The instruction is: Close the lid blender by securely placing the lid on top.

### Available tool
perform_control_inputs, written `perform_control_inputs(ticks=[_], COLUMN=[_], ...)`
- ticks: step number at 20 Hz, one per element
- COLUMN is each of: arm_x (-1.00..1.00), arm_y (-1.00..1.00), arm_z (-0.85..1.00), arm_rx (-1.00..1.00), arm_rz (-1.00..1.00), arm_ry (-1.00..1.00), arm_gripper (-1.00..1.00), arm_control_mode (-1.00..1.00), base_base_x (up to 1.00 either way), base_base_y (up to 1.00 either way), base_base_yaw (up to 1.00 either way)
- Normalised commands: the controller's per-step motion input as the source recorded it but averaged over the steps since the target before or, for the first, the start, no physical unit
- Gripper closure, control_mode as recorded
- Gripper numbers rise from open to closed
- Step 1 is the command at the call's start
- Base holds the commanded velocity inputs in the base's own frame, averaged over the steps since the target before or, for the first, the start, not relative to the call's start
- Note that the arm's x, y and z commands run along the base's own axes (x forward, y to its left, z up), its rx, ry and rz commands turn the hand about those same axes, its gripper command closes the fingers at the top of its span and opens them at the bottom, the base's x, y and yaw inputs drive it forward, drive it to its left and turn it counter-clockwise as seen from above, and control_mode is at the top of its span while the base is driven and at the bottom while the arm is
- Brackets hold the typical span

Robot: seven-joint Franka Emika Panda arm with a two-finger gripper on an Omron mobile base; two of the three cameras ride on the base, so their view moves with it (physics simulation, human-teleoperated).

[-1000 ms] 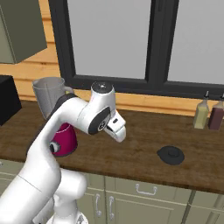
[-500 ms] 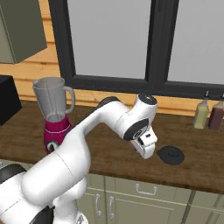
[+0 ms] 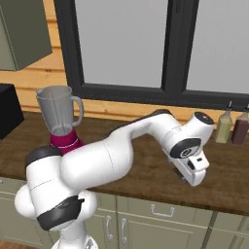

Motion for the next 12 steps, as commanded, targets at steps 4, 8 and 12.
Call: perform_control_inputs(ticks=[4, 8, 12], arm_x=[0.48, 0.63, 0.31], arm_y=[-0.27, 0.03, 0.11], arm_z=[-0.13, -0.24, -0.3], arm_rx=[0.0, 0.0, 0.0], arm_rz=[0.02, 0.0, 0.0], arm_ry=[0.0, 0.0, 0.0], arm_gripper=[-1.0, -1.0, -1.0], arm_control_mode=[-1.0, -1.0, -1.0], base_base_x=[0.0, 0.0, 0.0], base_base_y=[0.0, 0.0, 0.0], base_base_yaw=[0.0, 0.0, 0.0])
